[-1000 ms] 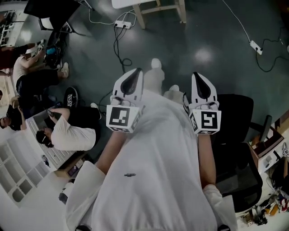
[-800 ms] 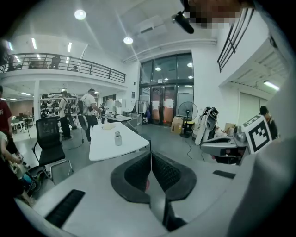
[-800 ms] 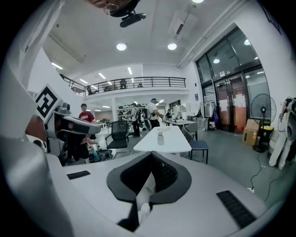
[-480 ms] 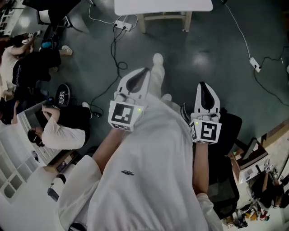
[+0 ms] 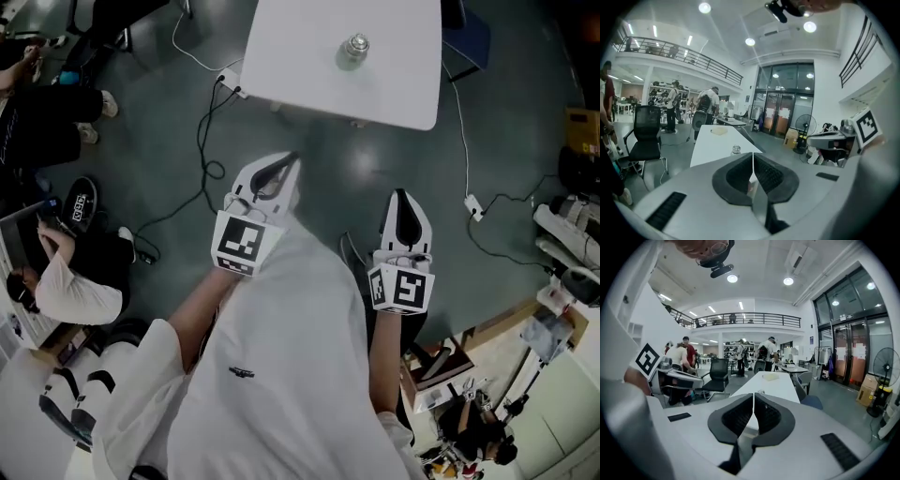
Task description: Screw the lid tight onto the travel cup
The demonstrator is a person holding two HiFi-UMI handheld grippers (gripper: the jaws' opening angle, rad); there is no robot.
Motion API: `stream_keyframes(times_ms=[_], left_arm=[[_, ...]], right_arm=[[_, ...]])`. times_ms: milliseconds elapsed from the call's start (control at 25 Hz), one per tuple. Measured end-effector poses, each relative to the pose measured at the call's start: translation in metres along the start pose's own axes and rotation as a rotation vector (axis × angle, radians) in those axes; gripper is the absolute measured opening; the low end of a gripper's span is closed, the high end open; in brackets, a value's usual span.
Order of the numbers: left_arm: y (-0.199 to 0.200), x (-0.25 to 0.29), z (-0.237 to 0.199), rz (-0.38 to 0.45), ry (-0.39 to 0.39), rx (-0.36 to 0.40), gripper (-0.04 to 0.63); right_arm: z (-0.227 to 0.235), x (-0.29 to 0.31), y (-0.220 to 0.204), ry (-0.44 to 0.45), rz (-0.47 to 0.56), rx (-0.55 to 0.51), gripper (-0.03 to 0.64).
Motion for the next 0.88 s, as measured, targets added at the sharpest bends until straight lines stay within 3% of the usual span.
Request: stream_keyframes(times_ms=[400, 680, 880], left_arm=[[0.025, 0.054, -0.077, 0.046, 0.050, -0.008, 0.008], [0.024, 0.069, -0.072, 0.044, 0.091, -0.015, 0.008], [0.026, 0.091, -0.071, 0.032, 0.083, 0.020, 0.009]], right_arm=[[0.004, 0.109, 0.046, 0.103, -0.063, -0.113, 0.002], [0.022, 0.131, 0.039, 0.181, -0.119, -0.151, 0.002], [0.022, 0.158, 0.041, 0.308, -0.163, -0.234, 0.002]])
Point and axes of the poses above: the fingertips, and each gripper's own axes: x forward along the fingers, z to its right, y out of its top, the point moved 3 cm from there along -x, backward along the fingers, and after that the axes turned 5 degrees about x, right-handed, at the moved point
